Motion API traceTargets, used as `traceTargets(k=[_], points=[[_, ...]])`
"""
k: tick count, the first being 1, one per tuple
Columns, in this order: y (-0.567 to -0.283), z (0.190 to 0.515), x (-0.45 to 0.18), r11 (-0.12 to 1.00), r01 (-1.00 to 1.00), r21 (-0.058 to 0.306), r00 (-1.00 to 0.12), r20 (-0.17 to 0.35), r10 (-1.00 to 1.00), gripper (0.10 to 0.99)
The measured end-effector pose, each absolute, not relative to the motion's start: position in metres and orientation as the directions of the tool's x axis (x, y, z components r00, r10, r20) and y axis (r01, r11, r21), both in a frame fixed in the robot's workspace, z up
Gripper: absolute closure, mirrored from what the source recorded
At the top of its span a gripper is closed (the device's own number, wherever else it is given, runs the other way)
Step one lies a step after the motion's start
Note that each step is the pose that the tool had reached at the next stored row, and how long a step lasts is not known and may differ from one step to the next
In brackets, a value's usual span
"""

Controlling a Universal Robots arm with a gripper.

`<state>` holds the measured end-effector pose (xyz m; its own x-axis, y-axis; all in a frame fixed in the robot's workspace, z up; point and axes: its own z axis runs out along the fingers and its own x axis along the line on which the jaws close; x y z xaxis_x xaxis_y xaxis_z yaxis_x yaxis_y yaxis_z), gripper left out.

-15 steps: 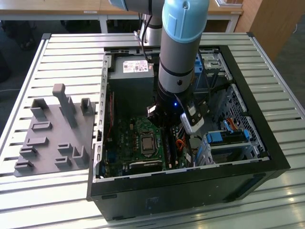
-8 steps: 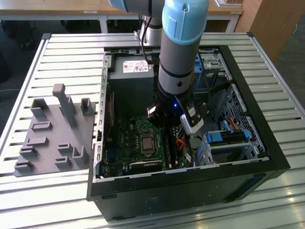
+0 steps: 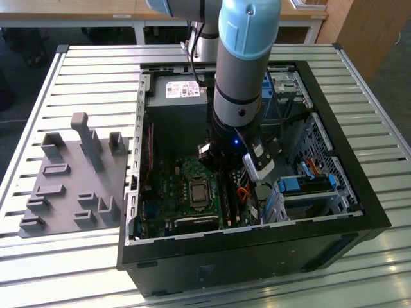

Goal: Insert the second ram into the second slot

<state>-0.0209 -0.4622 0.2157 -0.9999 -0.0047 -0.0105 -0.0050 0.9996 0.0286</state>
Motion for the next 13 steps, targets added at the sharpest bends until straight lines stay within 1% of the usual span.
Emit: traceTargets(k=[13], points=[[-0.4622,0.214,-0.0209,1.0,-0.005,0.027,-1.0,-0.009,-0.005,0.949]])
